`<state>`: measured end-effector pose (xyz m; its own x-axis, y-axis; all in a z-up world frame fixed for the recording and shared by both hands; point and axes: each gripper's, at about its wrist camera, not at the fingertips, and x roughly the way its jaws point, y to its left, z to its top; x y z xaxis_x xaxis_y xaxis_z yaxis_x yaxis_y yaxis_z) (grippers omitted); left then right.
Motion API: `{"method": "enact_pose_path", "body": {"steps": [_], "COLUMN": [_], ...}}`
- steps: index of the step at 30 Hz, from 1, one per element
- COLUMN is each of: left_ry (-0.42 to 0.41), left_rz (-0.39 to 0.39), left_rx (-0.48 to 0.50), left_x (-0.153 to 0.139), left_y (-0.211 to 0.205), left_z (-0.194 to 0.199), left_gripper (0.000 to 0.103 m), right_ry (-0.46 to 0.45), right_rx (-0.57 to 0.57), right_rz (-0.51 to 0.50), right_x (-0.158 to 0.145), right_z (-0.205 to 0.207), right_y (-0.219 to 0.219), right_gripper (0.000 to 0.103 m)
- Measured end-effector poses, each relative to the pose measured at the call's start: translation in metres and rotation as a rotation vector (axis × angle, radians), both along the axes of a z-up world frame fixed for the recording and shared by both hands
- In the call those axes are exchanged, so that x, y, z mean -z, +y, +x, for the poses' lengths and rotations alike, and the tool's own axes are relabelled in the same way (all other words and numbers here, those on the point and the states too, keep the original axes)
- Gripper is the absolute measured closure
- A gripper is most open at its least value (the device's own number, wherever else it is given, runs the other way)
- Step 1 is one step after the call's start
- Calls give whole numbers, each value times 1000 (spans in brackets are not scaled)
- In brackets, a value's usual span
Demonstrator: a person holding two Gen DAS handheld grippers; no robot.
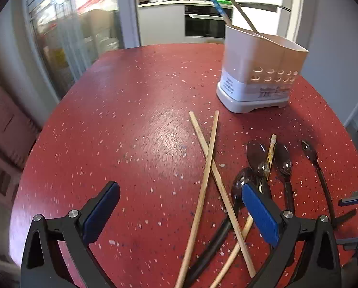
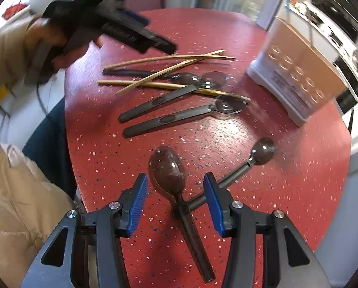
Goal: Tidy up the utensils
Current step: 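Grasp a plain wooden chopstick with the left tool while the right tool grasps a dark spoon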
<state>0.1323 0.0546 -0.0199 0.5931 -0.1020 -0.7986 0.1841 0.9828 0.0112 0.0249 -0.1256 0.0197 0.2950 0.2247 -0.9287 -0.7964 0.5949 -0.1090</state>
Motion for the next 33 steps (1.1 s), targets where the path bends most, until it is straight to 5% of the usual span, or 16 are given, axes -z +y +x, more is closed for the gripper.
{"method": "enact_pose_path", "body": {"steps": [14, 16, 23, 25, 33], "left_ry": [117, 131, 170, 182, 229], "left_rz": [23, 25, 22, 15, 36], "left_rx": [161, 171, 210, 216, 233], "left_x": [19, 22, 25, 26, 29], "left_y": [-3, -6, -10, -9, -17], "left_z": [11, 14, 29, 32, 51], "left_gripper": [14, 14, 22, 25, 30], "right_ry": [52, 67, 84, 86, 130], "right_rx": [-99, -106, -30, 11, 142], "right_rz": [-155, -158, -98, -50, 69], "right_x": [18, 18, 16, 10, 1], "right_z": [-1, 0, 2, 5, 20], "right_y": [13, 15, 12, 5, -14], "right_gripper": [66, 75, 81, 103, 102]}}
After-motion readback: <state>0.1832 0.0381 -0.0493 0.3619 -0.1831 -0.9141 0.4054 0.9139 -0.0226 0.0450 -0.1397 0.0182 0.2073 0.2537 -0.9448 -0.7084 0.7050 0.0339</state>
